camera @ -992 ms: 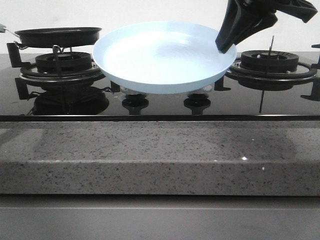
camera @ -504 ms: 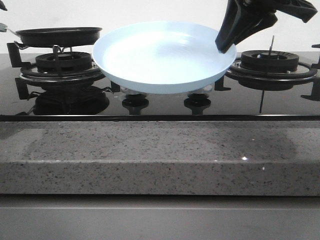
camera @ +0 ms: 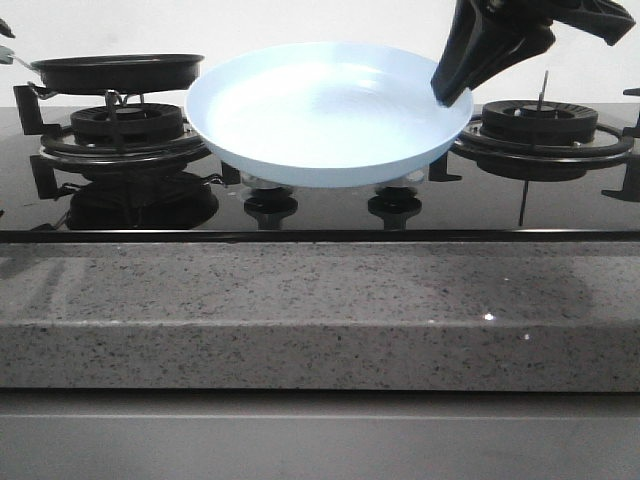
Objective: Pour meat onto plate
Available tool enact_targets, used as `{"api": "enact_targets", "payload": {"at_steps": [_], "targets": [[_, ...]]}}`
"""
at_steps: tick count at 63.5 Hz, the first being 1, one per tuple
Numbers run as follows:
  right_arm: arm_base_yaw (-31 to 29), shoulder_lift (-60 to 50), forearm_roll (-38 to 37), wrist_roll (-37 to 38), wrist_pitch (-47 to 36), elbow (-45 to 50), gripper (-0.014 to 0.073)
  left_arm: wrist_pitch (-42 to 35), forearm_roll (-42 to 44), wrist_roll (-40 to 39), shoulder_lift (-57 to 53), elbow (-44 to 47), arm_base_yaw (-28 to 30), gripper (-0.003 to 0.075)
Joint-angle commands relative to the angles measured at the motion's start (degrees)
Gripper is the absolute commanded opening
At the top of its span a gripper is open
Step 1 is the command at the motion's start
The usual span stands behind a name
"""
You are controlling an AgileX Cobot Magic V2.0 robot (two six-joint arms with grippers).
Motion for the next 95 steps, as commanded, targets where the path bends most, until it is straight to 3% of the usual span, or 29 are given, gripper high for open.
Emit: {"api": "enact_targets", "payload": {"at_steps": [1,22,31,50,54,63,95], "targets": [[0.08,-2.12,1.63,-0.1,-2.48,-1.39,-0.0059,-0.87,-4.42,0.61,-2.54,-1.84,0.04,0.0489],[0.08,-2.12,1.63,-0.1,-2.48,-1.39,-0.0059,-2.26,-4.69,0.61,-2.54,-1.84,0.04,0.0464],[0.08,-2.12,1.63,-0.1,-2.48,-1.39,-0.0059,-2.52,-4.69,0.61,-2.54,-1.84,0.04,0.0352],[0.08,-2.12,1.63,-0.1,-2.48,-1.39,-0.0059,-3.39,-4.69,0.61,-2.54,-1.84,0.04,0.0037],[0.08,-2.12,1.63,-0.1,-2.48,-1.39,-0.0059,-3.39,-4.69,0.61,-2.54,-1.84,0.04,0.0008],[0.08,-2.12,1.63,-0.1,-2.48,-1.39,-0.0059,-2.66,-5.11,0.61,-2.54,-1.84,0.17,-0.0002],[0.08,-2.12,1.63,-0.1,-2.48,-1.39,-0.0059,12.43,-19.93,5.09,-3.14,-1.84,5.84,-0.0002]]}}
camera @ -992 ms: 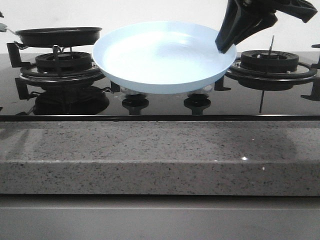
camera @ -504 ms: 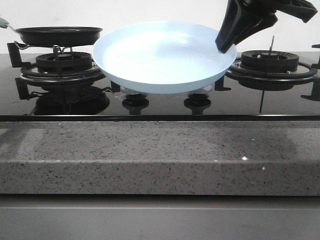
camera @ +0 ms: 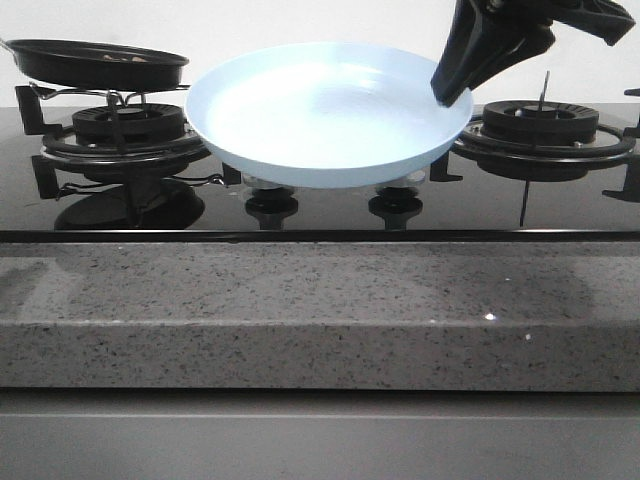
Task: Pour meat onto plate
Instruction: 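Lift the black frying pan by its handle with the left gripper toward the plate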
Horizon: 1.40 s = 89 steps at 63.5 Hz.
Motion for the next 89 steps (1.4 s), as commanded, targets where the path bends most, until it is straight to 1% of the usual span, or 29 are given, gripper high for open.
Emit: {"api": "enact_targets", "payload": {"at_steps": [1,15,22,29,36,50,68,73,89], "targets": [[0.08,-2.12,1.63,-0.1,-2.48,-1.39,-0.0059,4.57,-7.33,1.22,-3.25,-1.64,0.13,-0.0002],[0.08,-2.12,1.63,-0.1,-2.48,-1.39,-0.0059,6.03,-10.46,2.71,-6.25,-1.64,-0.09,-0.0002],[0.08,-2.12,1.63,-0.1,-2.48,-1.39,-0.0059,7.54,-10.46,3.87,-8.23,-1.64,-0.09,-0.0002],[0.08,-2.12,1.63,-0.1,-2.41,-1.39,-0.0059,9.5,-10.21,4.43,-10.51,-1.64,-1.4,-0.0002],[0.08,-2.12,1.63,-0.1,-2.41,-1.39,-0.0059,9.65,-9.31,5.6,-12.96,-1.44,-4.26,-0.0002],[0.08,-2.12,1.63,-0.1,-2.41,-1.39,-0.0059,5.81,-6.17,6.51,-17.42,-1.3,-12.24,-0.0002],[0.08,-2.12,1.63,-0.1,-2.36,-1.39,-0.0059,1.21,-2.86,6.9,-18.78,-1.3,-20.49,-0.0002],[0.08,-2.12,1.63,-0.1,-2.36,-1.39,-0.0059,-1.27,-1.03,7.61,-18.78,-1.3,-22.37,-0.0002],[0.08,-2.12,1.63,-0.1,-2.35,-1.39,-0.0059,-3.04,0.78,15.09,-20.15,-1.42,-27.06,-0.0002]]}}
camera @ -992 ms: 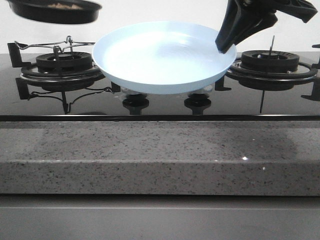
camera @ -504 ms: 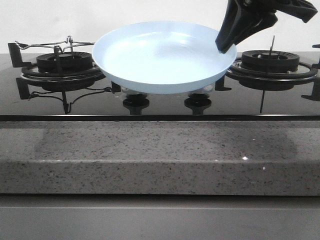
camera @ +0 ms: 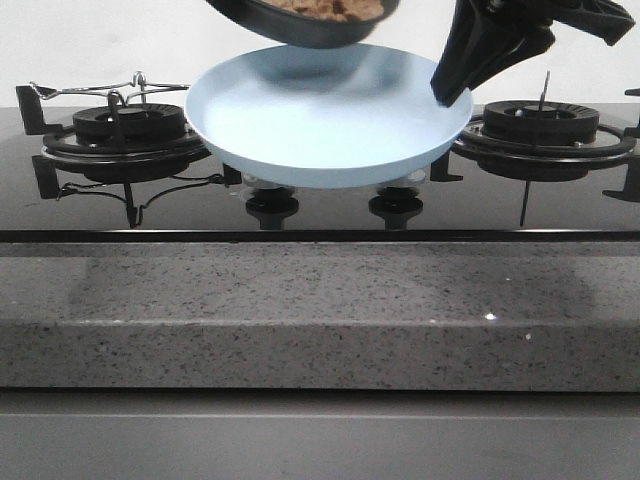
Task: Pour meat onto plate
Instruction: 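Tilt the pan with the left gripper, tipping meat onto the held plate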
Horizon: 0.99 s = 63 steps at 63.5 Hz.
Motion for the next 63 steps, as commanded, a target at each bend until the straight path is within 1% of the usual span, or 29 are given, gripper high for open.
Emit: {"api": "enact_targets", "payload": {"at_steps": [1,6,15,22,27,46,54,63], "targets": [[0.08,-2.12,1.63,-0.1,-2.35,-1.39,-0.0059,-1.65,-3.9,2.02,-3.99,-1.87,-1.88,-0.0002],[0.08,-2.12,1.63,-0.1,-2.35,-1.39,-0.0059,-4.09,-0.46,3.48,-5.78,-1.87,-3.47,-0.0002],[0.08,-2.12,1.63,-0.1,-2.35,-1.39,-0.0059,-11.77,10.59,3.47,-9.43,-1.87,-7.46,-0.0002],[0.08,-2.12,1.63,-0.1,-2.35,-1.39,-0.0059,-16.74,16.95,3.47,-11.53,-1.87,-11.23,-0.0002],[0.08,-2.12,1.63,-0.1,-2.35,-1.39,-0.0059,-19.13,19.96,3.47,-12.41,-1.87,-13.74,-0.0002],[0.08,-2.12,1.63,-0.1,-2.35,-1.39,-0.0059,-21.37,31.71,3.47,-12.93,-1.87,-22.17,-0.0002],[0.08,-2.12,1.63,-0.1,-2.35,-1.39,-0.0059,-24.68,36.04,2.86,-13.06,-1.93,-25.46,-0.0002],[0.08,-2.12,1.63,-0.1,-2.35,-1.39,-0.0059,-26.7,40.55,2.83,-13.71,-1.93,-27.75,-0.0002]]}}
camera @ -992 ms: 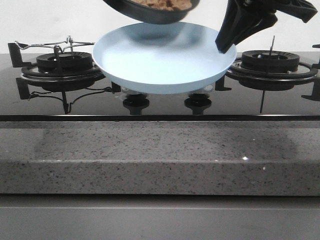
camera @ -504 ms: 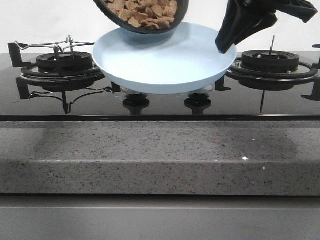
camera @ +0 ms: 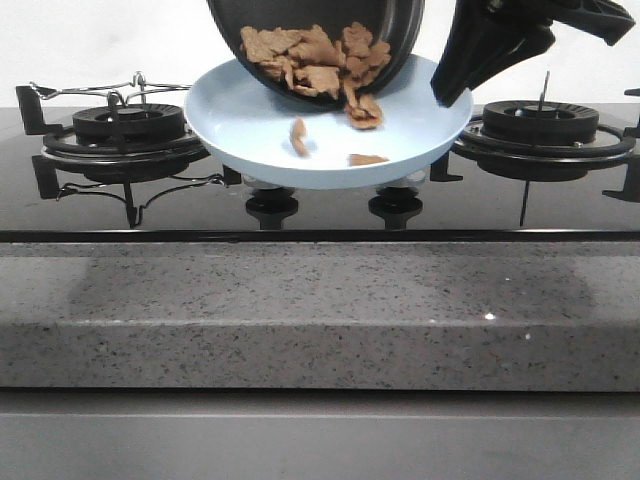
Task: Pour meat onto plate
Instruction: 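Tilt the pan with the left gripper, tipping meat onto the held plate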
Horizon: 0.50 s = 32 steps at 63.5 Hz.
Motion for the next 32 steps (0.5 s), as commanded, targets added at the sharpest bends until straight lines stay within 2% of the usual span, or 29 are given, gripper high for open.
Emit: {"api": "enact_targets", "payload": {"at_steps": [1,17,32], "targets": [[0.08,-2.12,1.63,-0.1,-2.35,-1.39,-0.0059,-6.82,1.46,-0.54,-3.0,-1.93,-1.7,-0.0002],[0.08,-2.12,1.63,-0.1,-2.35,-1.39,-0.0059,-6.74,11.55,-0.63,-4.82,-1.93,-5.26,-0.0002],[0.08,-2.12,1.63,-0.1,-2.35,-1.39,-0.0059,-6.84,22.32,-0.63,-6.01,-1.93,-11.11,-0.0004]]}}
